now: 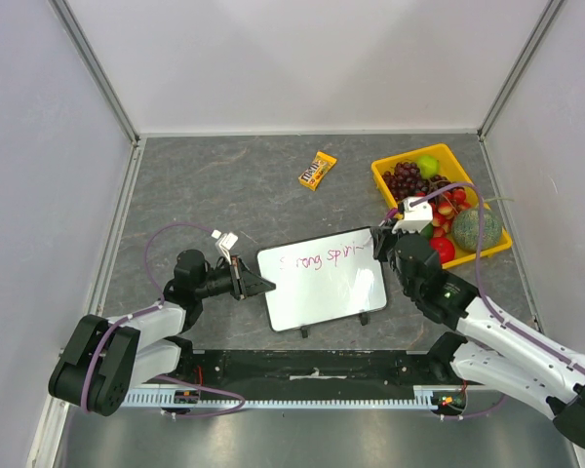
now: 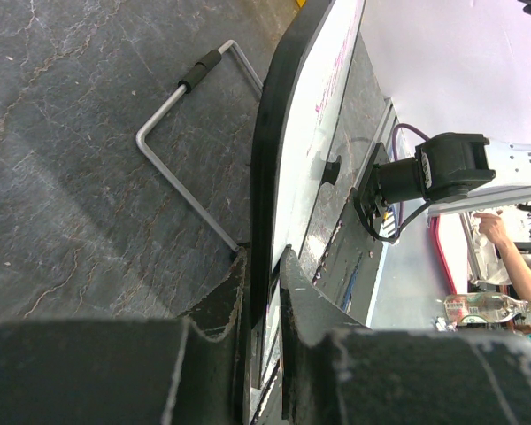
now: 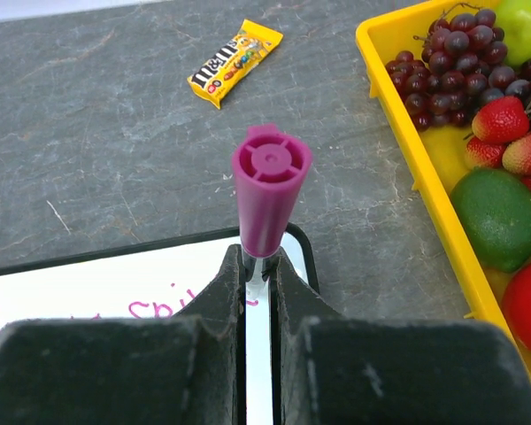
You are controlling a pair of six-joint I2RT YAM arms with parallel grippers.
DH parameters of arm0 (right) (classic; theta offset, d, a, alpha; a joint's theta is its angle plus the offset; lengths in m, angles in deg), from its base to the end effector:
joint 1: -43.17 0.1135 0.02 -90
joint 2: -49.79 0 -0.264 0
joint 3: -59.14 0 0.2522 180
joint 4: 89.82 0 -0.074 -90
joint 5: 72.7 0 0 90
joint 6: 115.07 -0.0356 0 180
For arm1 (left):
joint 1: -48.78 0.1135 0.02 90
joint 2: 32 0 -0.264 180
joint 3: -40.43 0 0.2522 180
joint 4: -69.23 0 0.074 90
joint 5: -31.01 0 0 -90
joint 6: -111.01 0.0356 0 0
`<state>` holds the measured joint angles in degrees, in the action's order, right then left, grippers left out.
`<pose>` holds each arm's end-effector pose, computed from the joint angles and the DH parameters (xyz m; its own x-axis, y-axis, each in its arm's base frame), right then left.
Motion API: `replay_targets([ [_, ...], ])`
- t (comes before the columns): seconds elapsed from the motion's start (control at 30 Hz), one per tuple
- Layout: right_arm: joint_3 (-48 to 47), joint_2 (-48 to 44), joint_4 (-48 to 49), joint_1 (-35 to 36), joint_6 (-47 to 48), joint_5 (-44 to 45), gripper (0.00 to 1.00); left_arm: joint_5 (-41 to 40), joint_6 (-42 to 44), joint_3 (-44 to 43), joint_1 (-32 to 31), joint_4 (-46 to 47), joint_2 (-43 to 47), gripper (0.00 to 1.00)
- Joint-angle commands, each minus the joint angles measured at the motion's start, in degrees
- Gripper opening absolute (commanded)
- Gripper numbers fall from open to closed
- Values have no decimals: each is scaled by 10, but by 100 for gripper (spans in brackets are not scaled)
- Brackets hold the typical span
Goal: Write a sentence on the whiteboard
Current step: Write on the whiteboard marker without the cap.
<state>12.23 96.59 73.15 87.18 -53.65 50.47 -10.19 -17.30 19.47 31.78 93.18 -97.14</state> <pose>0.1507 0.1185 0.2762 -0.2819 0.2844 -0.9163 -0.0800 0.9448 0.3178 0.1656 -0.0786 0.1436 -0.7974 -0.1832 -0.5750 0.4759 0.3950 -0.7858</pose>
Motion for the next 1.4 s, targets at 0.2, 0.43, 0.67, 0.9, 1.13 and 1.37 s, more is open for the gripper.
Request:
replay_targets([
  [0.2,-46,26,28,-2,10,-6,0,-36,24,3,2,-35,-6,2],
  [0.43,-32,40,28,-2,7,-4,0,-36,24,4,2,-36,-2,2],
  [0.67,-10,27,28,-2,1,-14,0,-37,25,4,2,-37,-3,2],
  [0.9,9,18,19,-2,-12,-23,0,-37,25,4,2,-36,-4,2],
  [1.13,26,9,11,-2,-21,-36,0,-37,25,3,2,-37,-6,2],
  [1.37,37,0,-3,-2,-26,-43,0,-37,25,3,2,-37,-6,2],
])
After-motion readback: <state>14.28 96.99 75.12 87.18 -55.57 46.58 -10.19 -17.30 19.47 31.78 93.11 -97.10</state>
